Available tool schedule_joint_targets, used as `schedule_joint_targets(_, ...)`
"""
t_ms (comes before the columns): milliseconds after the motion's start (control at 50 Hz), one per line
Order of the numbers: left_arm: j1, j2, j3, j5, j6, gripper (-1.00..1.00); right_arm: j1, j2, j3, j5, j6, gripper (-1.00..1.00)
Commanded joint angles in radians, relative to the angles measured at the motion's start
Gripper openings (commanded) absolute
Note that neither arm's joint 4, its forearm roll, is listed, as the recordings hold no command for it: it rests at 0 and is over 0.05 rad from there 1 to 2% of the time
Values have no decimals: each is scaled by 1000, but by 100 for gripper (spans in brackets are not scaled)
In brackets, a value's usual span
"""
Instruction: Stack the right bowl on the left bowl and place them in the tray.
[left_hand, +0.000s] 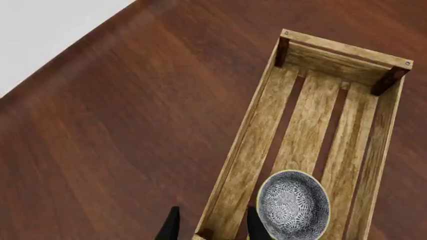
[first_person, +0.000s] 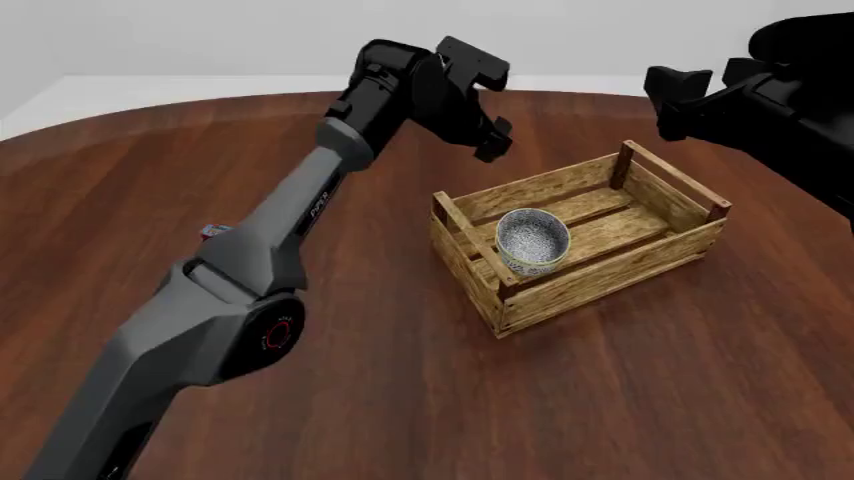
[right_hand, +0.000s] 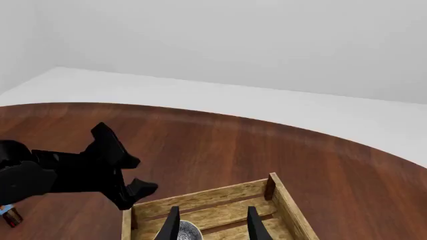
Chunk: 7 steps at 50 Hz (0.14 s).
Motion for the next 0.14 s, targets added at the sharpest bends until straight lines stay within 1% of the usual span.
schedule_joint_targets(20, 61, -62, 69, -7, -30, 100, 19, 8, -8, 7, -9, 100)
schedule_joint_targets(140, 94, -70, 70, 1, -15, 100, 21, 8, -8, 8, -12, 100)
